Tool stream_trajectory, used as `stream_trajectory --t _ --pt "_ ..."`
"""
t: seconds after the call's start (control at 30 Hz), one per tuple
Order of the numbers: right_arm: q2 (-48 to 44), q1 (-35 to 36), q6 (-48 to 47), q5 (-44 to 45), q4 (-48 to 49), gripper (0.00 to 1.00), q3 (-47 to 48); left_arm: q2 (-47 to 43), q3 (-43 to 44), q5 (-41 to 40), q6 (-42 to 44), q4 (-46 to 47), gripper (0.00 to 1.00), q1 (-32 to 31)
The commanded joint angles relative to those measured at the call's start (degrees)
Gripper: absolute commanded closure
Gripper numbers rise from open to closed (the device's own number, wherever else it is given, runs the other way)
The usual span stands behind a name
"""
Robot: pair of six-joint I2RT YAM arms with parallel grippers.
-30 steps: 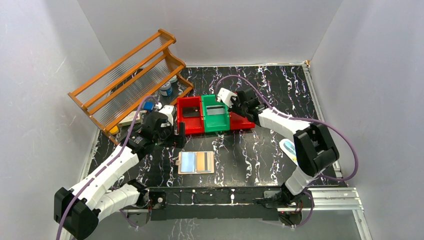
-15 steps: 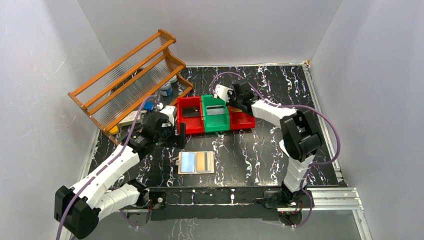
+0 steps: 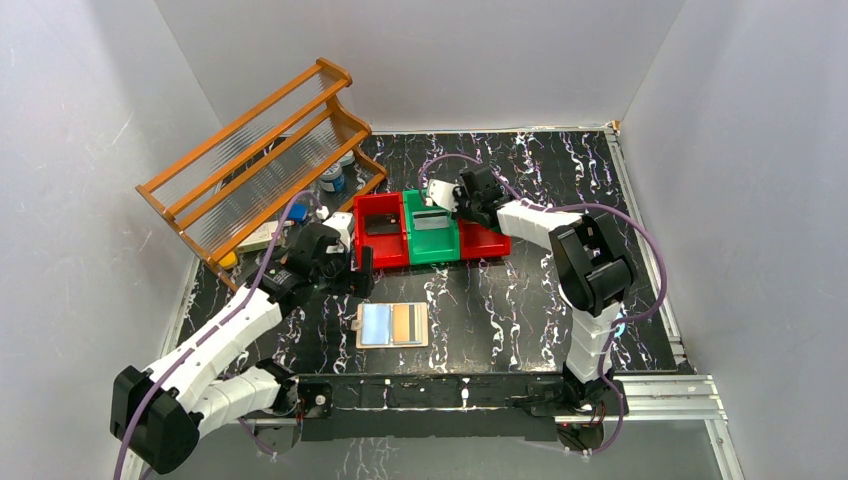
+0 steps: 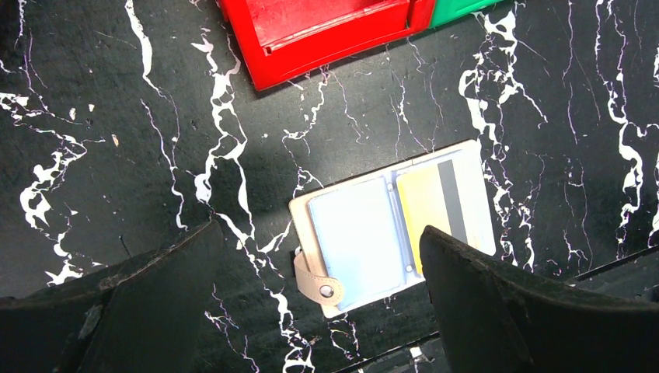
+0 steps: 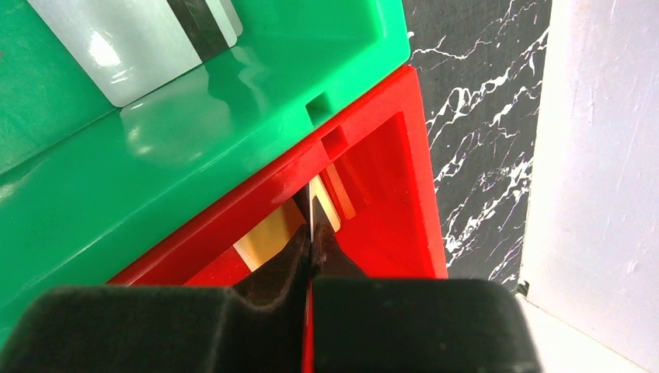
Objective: Take the credit cards out of the card holder
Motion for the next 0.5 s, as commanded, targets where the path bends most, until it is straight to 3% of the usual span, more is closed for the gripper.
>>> stream_trajectory --t 0.0,0.47 --pt "-1.3 -0.2 -2.6 1.1 3.7 0.89 -1.5 0.3 0.6 1.0 0.8 -0.4 0.02 -0.4" --pt "-4.2 -0.3 0.8 0.3 -0.9 0.64 -3.4 1.2 0.6 0.6 0.7 -0.4 0.02 -0.5"
